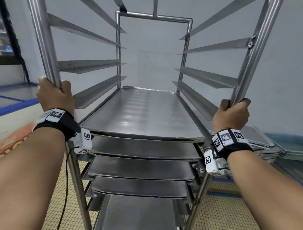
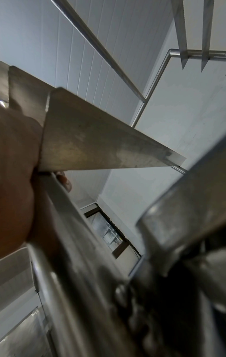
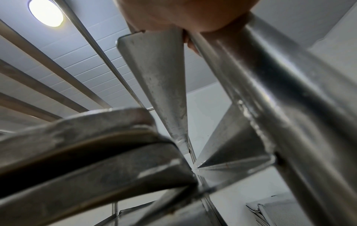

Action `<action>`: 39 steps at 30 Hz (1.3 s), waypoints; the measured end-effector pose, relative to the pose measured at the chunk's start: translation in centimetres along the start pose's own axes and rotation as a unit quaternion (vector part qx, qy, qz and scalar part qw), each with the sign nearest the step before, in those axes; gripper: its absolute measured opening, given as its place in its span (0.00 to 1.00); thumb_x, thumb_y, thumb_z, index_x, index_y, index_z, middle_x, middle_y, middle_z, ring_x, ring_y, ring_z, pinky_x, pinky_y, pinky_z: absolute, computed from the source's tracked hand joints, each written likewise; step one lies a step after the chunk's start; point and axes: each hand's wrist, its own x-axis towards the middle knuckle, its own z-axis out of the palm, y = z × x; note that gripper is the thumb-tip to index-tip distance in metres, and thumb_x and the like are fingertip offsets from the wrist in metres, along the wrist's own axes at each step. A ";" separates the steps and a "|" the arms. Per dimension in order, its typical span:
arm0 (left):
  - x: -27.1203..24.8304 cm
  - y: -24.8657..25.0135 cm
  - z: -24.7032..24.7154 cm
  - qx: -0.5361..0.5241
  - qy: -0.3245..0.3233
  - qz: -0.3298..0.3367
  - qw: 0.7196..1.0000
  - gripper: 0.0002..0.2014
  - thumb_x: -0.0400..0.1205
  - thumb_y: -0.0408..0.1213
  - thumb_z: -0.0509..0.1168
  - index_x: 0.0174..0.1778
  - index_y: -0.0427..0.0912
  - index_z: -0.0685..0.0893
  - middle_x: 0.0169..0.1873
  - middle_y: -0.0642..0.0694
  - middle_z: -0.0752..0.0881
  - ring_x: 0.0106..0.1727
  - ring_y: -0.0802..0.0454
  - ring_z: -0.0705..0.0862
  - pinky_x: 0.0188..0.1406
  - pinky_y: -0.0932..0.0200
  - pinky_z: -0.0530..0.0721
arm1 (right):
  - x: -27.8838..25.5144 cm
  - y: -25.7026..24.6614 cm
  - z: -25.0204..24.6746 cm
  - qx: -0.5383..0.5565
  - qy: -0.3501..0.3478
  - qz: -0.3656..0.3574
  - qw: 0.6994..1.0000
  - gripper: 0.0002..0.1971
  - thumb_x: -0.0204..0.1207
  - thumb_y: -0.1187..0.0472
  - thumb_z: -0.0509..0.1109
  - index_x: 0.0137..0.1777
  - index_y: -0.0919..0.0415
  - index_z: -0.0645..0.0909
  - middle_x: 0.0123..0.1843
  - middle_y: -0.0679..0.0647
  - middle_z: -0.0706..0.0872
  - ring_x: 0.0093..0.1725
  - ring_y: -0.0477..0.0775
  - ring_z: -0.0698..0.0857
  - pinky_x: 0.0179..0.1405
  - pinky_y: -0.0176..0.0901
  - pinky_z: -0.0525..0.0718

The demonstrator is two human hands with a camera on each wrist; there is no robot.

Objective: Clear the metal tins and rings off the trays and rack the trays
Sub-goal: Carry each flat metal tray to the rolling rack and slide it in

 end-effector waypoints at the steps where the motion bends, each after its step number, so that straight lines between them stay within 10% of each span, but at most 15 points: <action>1: -0.2 0.1 0.9 0.003 0.002 0.001 1.000 0.23 0.77 0.49 0.54 0.55 0.31 0.75 0.49 0.28 0.82 0.47 0.32 0.81 0.42 0.39 0.80 | 0.6 0.5 0.5 0.001 -0.003 0.001 1.000 0.14 0.79 0.60 0.63 0.58 0.70 0.72 0.49 0.69 0.86 0.47 0.72 0.84 0.42 0.51 0.75; 39: 4.7 -0.3 31.8 0.029 0.005 0.033 0.999 0.22 0.82 0.45 0.56 0.59 0.26 0.74 0.53 0.23 0.80 0.52 0.26 0.79 0.48 0.37 0.74 | 14.4 9.2 27.6 0.008 -0.011 0.011 1.000 0.14 0.80 0.59 0.64 0.60 0.69 0.73 0.55 0.67 0.86 0.51 0.72 0.85 0.47 0.55 0.80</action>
